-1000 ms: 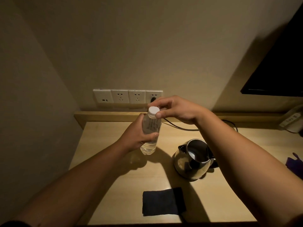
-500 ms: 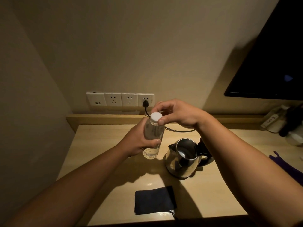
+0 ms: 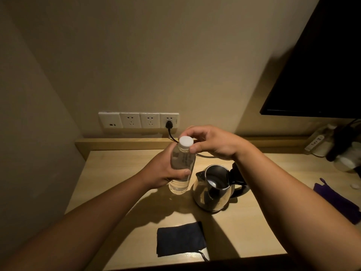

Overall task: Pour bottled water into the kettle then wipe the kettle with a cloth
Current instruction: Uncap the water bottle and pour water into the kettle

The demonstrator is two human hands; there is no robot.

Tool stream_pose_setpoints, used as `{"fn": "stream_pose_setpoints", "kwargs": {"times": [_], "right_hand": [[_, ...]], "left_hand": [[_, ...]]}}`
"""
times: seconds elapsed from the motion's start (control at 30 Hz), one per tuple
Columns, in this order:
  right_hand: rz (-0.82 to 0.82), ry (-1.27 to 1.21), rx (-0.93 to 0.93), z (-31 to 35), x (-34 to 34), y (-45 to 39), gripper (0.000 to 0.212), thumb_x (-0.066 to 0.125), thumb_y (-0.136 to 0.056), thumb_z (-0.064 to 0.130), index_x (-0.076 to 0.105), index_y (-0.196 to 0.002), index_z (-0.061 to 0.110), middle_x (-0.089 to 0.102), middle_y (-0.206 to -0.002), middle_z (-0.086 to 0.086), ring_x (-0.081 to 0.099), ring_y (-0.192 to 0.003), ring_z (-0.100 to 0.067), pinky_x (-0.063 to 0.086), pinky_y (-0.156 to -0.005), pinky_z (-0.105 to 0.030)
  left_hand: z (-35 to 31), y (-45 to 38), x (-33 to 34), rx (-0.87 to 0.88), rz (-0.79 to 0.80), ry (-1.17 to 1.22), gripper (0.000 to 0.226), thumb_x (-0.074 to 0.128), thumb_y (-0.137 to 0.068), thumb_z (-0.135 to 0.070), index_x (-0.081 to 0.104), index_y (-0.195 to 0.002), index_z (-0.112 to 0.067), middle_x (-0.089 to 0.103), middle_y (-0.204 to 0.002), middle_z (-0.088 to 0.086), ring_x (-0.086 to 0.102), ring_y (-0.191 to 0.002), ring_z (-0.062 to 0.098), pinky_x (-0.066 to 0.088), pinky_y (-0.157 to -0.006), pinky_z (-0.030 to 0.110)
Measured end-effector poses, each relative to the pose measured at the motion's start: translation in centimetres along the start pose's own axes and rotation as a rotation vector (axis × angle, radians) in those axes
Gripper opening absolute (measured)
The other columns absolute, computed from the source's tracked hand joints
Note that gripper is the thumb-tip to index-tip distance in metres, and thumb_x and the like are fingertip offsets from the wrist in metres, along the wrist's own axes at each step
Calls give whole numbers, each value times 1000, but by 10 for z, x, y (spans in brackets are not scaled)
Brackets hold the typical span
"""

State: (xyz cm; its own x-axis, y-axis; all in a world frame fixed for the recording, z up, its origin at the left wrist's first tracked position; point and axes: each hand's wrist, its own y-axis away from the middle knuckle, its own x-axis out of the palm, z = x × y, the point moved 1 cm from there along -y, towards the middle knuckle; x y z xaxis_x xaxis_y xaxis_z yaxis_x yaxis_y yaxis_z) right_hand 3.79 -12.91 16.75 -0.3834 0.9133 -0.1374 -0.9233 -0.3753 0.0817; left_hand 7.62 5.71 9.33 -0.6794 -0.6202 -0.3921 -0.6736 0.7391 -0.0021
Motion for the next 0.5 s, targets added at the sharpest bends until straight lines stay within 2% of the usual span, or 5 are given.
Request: {"fn": "stream_pose_setpoints", "kwargs": {"times": [0.1, 0.2, 0.3, 0.37, 0.5], "right_hand": [[116, -29, 64, 0, -11, 5, 35, 65, -80, 4, 67, -111, 22, 67, -113, 3, 59, -112, -18, 47, -95, -32], [77, -16, 69, -4, -13, 8, 41, 69, -80, 12, 63, -118, 27, 64, -120, 5, 57, -119, -16, 47, -100, -33], [-52, -18, 16, -6, -10, 7, 38, 79, -73, 20, 64, -108, 23, 65, -111, 0, 61, -107, -15, 51, -91, -32], [-98, 67, 9, 0, -11, 7, 26, 74, -79, 9, 64, -101, 18, 66, -103, 1, 63, -98, -11, 51, -84, -29], [-4, 104, 57, 14, -21, 12, 30, 67, -80, 6, 67, -107, 20, 69, -106, 9, 64, -104, -7, 50, -88, -23]], "left_hand": [[-4, -3, 4, 8, 46, -10, 81, 80, -69, -29, 38, -138, -25, 62, -120, -8, 60, -109, 4, 50, -96, 33], [-6, -4, 5, -11, 36, -11, 80, 79, -65, -41, 40, -132, -25, 61, -114, -13, 60, -104, 2, 49, -88, 30], [-5, -6, 6, -11, 16, -13, 80, 77, -63, -47, 43, -131, -22, 62, -112, -9, 62, -102, 9, 52, -86, 35], [-3, -8, 6, -4, 8, -18, 78, 79, -67, -42, 41, -133, -25, 62, -116, -7, 62, -108, 12, 53, -91, 41], [0, -10, 8, -8, 5, -36, 80, 80, -68, -37, 38, -136, -29, 61, -121, -8, 60, -112, 10, 52, -94, 37]]}}
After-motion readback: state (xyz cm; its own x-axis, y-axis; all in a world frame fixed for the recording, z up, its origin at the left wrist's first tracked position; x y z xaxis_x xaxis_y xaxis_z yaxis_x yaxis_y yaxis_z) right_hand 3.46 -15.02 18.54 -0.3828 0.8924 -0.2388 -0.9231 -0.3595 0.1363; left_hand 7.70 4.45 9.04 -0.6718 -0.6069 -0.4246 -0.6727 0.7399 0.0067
